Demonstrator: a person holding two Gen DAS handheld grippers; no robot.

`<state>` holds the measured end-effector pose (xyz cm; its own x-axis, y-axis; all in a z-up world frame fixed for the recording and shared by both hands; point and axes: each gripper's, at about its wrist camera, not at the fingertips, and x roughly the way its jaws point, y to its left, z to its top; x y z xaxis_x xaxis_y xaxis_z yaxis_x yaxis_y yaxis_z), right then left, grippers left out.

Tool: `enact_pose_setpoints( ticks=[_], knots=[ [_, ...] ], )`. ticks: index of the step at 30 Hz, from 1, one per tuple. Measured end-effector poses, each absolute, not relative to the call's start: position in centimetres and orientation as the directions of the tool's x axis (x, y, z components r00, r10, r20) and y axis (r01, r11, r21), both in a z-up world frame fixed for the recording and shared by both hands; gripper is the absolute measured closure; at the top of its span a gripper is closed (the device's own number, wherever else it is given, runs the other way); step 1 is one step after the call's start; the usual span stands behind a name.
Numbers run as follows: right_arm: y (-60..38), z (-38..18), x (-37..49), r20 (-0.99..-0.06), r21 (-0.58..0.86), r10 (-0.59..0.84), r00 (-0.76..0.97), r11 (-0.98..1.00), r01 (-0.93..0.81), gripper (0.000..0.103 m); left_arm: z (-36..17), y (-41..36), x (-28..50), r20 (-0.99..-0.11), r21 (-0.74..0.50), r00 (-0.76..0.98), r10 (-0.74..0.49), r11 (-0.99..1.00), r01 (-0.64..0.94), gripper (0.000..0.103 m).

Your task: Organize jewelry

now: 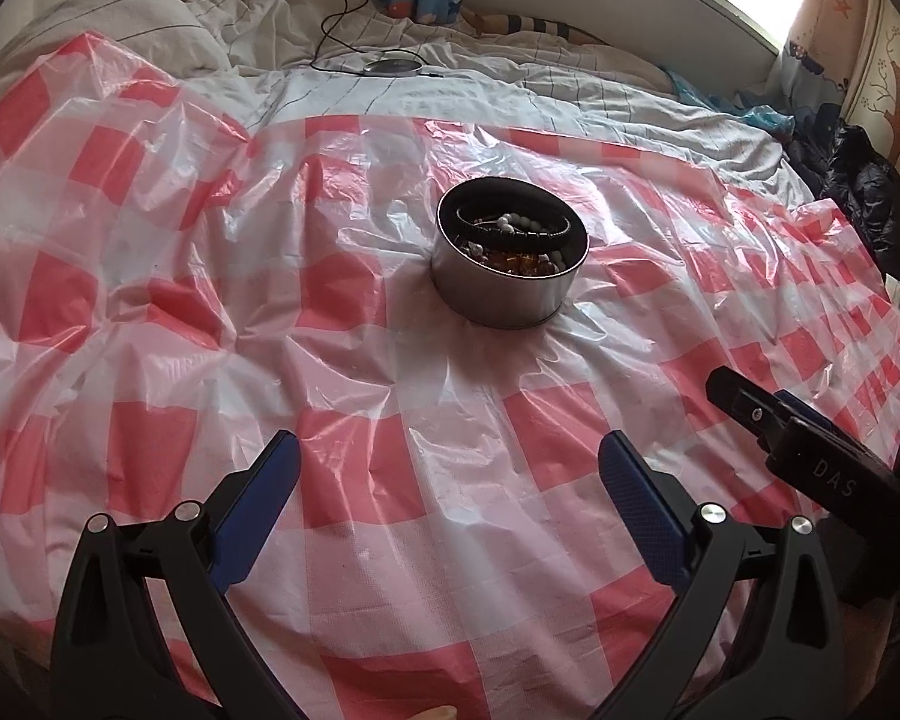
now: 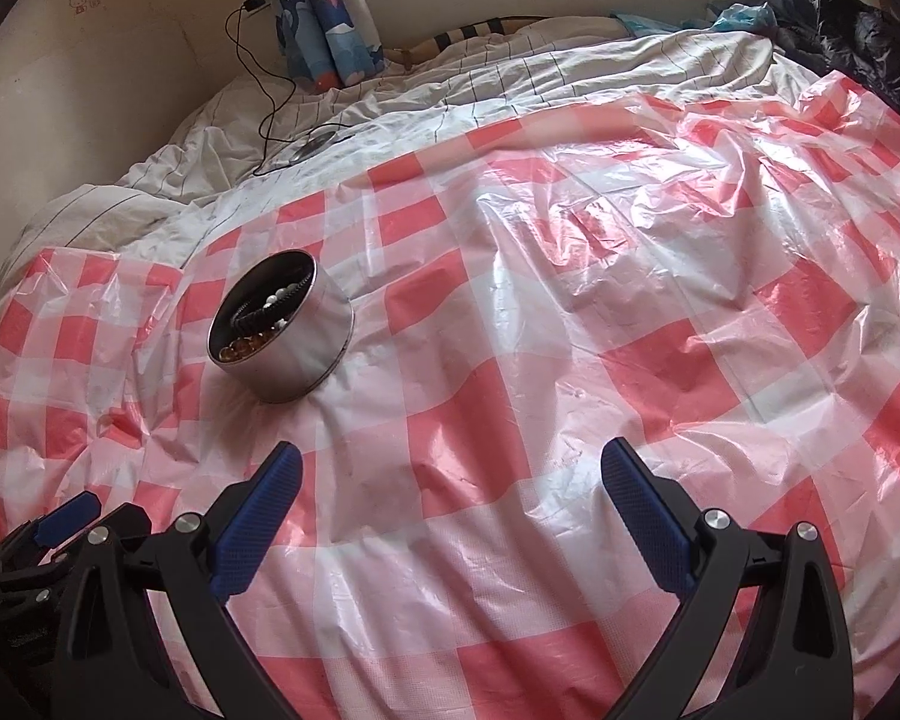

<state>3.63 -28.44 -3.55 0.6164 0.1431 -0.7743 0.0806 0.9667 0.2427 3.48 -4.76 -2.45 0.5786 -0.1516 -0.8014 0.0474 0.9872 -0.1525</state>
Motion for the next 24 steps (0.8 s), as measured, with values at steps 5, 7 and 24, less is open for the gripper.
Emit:
enact_pose_setpoints(
  ticks=[5, 7, 24],
  knots=[
    [-27.3, -3.4, 3.3, -0.778, 0.186, 0.11, 0.619, 0.981, 0.059, 0.007, -2.6, -5.3, 3.5, -0.811, -0.138, 0.566, -0.147, 0.989, 0.059, 0.008],
    [-26.9, -3.2, 3.0, -0.771, 0.176, 0.11, 0.627, 0.983, 0.043, 0.007, -2.7, -5.7, 3.4, -0.813, -0.128, 0.565, -0.142, 0.99, 0.066, 0.008],
    [-26.8, -2.4, 2.0, -0.762, 0.19, 0.118, 0.636, 0.981, 0.045, 0.007, -2.4, -6.0, 2.8, -0.832, -0.074, 0.544, -0.11, 0.993, 0.088, 0.008]
  ],
)
